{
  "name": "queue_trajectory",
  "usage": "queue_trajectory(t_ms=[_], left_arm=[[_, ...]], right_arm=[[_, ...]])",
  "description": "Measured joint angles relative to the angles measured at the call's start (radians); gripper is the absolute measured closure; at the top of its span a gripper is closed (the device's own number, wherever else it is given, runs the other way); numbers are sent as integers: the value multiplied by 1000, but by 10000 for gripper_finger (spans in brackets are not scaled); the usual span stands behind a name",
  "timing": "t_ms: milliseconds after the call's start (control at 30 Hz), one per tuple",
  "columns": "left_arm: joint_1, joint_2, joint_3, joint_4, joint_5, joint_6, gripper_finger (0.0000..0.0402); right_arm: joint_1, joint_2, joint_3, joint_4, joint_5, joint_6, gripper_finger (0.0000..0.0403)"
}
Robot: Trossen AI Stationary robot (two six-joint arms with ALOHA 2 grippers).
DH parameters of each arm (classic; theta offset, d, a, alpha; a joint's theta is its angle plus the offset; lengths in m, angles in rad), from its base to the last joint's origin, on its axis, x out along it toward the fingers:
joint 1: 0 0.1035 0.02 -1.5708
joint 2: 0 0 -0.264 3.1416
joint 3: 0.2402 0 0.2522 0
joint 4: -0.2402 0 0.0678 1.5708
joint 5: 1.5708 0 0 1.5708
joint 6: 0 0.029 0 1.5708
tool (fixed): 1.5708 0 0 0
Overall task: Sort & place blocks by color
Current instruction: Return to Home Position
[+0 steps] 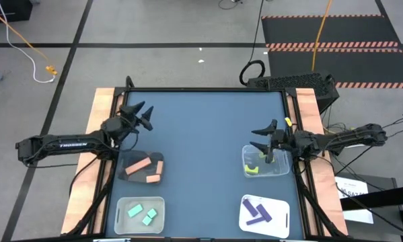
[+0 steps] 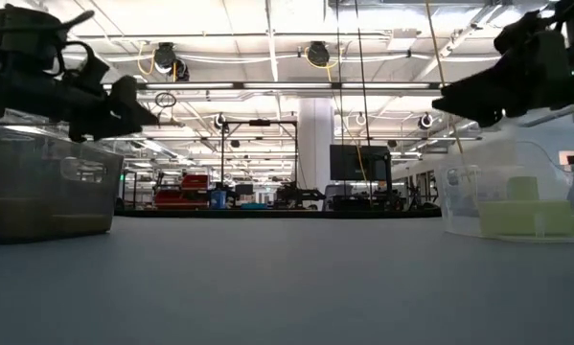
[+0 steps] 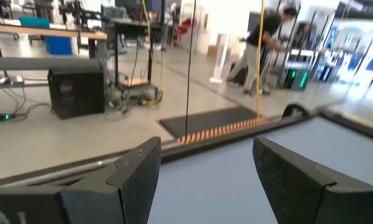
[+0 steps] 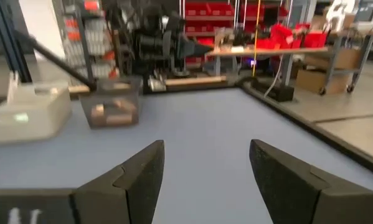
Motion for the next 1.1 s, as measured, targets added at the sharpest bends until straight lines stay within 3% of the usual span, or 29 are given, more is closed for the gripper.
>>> queue_trajectory(t_ms=[567, 833, 1100], left_arm=[[122, -353, 0, -1, -1, -1, 146], [218, -485, 0, -1, -1, -1, 146], [309, -613, 0, -2, -1, -2, 146]], right_arm=[[-229, -286, 0, -1, -1, 0, 174], [-360, -370, 0, -1, 0, 0, 174], [-505, -373, 0, 7, 1, 0, 174]])
